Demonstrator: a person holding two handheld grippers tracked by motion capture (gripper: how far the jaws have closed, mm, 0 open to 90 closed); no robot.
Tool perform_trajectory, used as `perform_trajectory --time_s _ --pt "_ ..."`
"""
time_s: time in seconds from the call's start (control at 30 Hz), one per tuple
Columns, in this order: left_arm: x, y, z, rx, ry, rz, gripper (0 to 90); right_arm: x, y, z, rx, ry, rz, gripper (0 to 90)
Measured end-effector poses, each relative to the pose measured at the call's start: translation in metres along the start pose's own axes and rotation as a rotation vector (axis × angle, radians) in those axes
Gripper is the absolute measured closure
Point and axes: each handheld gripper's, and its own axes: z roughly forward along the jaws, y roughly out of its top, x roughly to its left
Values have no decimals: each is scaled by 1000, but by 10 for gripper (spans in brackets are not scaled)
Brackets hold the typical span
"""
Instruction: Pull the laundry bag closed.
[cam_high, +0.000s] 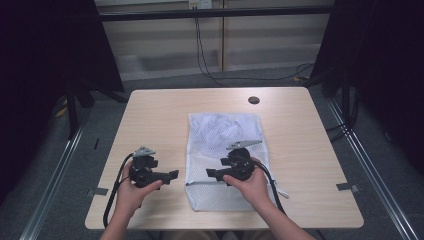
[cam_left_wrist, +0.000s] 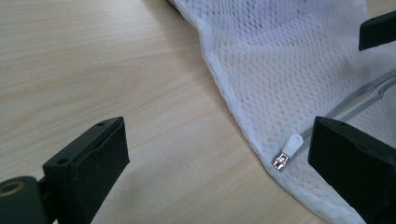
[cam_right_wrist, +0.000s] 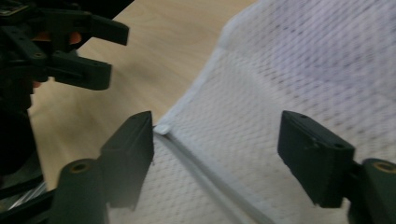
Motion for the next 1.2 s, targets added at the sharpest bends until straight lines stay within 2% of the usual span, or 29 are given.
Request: perform_trajectory --time_s 0.07,0.1,0.17,0.23,0.27,0.47,0.5,0.63,0.8,0.87,0.9,1.2 --pt "0 -1 0 16 -7 7 48 2 0 1 12 15 0 315" --pt "-1 -1 0 8 -12 -4 48 4 0 4 20 32 1 334" --pt "-1 -1 0 10 -13 2 48 5 -1 6 26 43 2 341" --pt "0 -1 0 13 -10 4 48 8 0 11 26 66 21 366" --pt "-1 -1 1 8 -12 -7 48 8 0 11 26 66 21 366" --pt "1 -1 1 19 -14 5 48 14 -1 27 47 93 22 412" --pt "0 -2 2 14 -15 -8 48 14 -1 30 53 98 31 413" --pt "0 -2 1 27 -17 9 48 15 -2 35 63 103 50 429" --pt "1 -2 0 15 -4 -11 48 16 -3 43 94 134 91 525" --pt "3 -2 -2 30 -2 3 48 16 -3 45 103 144 114 534" --pt "3 -2 -2 24 0 -4 48 16 -3 46 107 150 120 543" --pt "5 -3 -3 20 0 -20 48 15 -3 53 131 155 191 592"
